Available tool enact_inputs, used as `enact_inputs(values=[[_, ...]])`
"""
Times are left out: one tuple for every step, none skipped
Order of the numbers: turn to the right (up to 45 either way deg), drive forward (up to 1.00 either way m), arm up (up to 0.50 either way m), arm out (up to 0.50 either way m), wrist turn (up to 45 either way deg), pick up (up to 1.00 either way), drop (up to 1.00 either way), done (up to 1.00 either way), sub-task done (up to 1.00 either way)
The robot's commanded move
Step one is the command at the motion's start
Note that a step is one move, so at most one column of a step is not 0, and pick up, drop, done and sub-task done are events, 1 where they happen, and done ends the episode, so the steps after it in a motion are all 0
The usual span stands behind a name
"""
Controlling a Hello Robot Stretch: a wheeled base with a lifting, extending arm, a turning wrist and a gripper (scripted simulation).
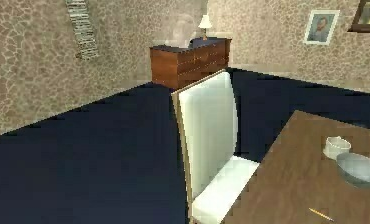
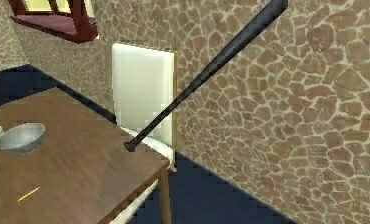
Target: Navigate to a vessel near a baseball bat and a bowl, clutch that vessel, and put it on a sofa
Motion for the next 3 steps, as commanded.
enact_inputs(values=[[-45.0, 0.0, 0.0, 0.0, 0.0, 0.0, 0.0, 0.0, 0.0], [0.0, 0.8, 0.0, 0.0, 0.0, 0.0, 0.0, 0.0, 0.0], [-12.0, 0.0, 0.0, 0.0, 0.0, 0.0, 0.0, 0.0, 0.0]])
